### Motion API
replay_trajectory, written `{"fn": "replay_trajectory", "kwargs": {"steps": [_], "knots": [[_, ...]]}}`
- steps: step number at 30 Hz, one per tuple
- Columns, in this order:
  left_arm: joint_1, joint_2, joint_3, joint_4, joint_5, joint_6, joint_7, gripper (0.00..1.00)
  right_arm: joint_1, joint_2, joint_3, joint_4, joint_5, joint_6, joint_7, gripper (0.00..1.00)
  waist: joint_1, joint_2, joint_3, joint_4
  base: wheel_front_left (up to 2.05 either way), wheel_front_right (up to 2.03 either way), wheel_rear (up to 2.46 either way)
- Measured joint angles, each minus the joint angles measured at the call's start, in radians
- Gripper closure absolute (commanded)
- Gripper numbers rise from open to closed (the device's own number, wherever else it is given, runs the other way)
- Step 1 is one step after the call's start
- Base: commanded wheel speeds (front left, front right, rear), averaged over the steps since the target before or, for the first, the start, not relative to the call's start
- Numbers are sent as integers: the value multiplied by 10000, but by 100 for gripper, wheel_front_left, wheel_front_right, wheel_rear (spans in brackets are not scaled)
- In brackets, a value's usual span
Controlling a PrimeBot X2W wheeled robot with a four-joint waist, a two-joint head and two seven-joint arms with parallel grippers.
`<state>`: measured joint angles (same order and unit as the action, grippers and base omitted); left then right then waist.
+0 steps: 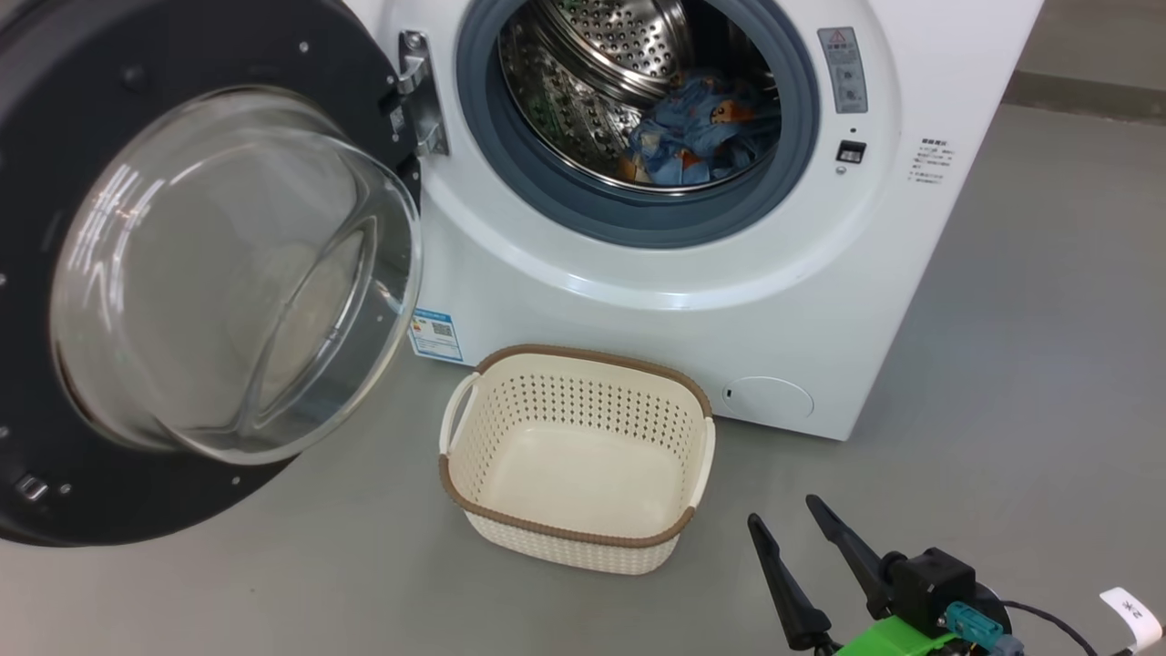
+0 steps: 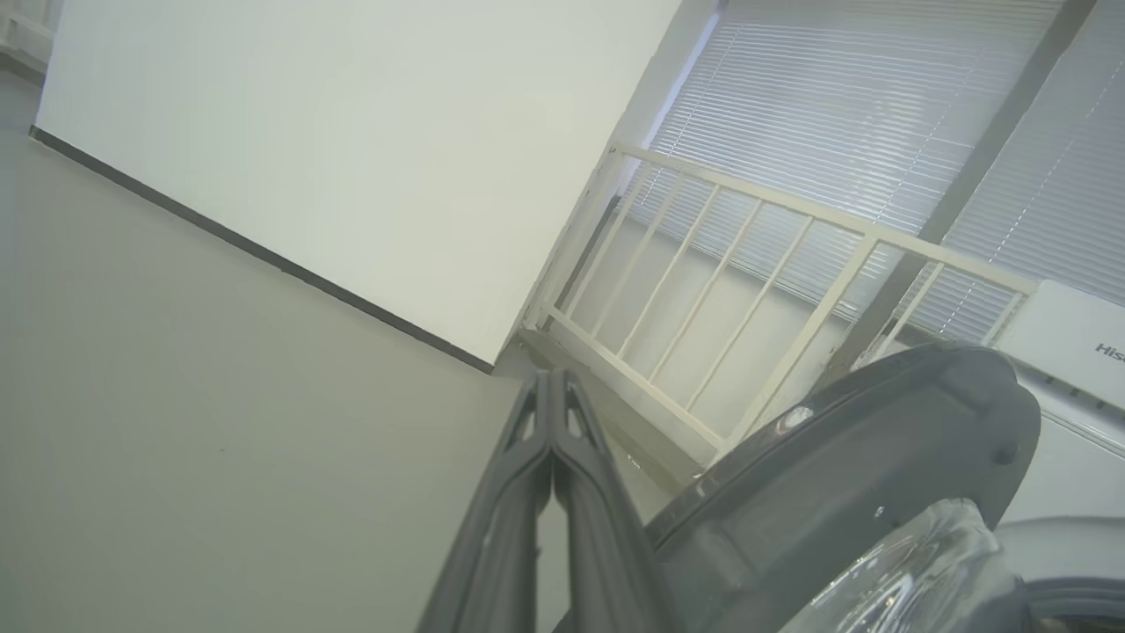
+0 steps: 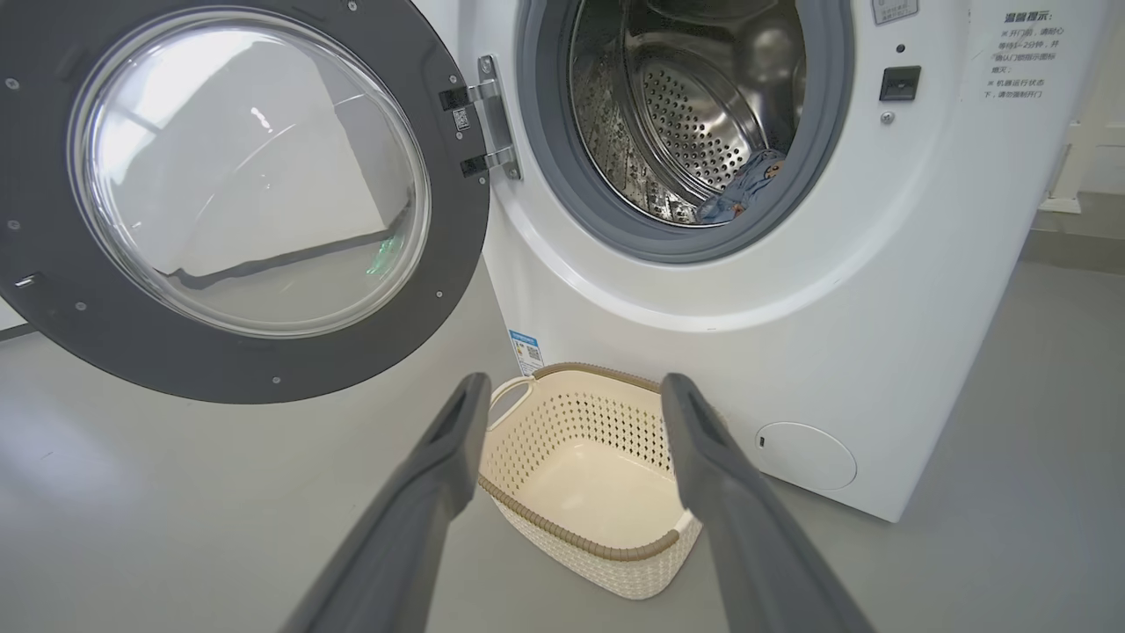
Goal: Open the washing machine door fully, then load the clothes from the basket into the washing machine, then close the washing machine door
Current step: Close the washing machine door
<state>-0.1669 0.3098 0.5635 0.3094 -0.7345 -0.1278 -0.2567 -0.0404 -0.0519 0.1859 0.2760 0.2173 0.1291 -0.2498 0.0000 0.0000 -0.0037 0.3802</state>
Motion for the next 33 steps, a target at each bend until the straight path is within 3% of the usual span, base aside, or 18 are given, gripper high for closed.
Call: {"fn": "replay_trajectory", "kwargs": {"steps": [4,11,18,33], "knots": [[-491,646,6,848,-1674,0,146,100,-87,-2,-4,40,-84,0,0,0,-1,0,146,-158,0,0,0],[-1478,1413,77,2186,-4439,0,1289,100,-309,-4,4,105,-311,0,0,0,0,0,382,-436,0,0,0],[-2626,1714,673,3682,-6892,0,2961,100,-481,-8,54,153,-334,0,0,0,0,0,577,-706,0,0,0],[-2899,2598,732,5241,-7752,0,4943,100,-687,-27,236,222,-407,0,0,0,0,0,868,-1419,0,0,0]]}}
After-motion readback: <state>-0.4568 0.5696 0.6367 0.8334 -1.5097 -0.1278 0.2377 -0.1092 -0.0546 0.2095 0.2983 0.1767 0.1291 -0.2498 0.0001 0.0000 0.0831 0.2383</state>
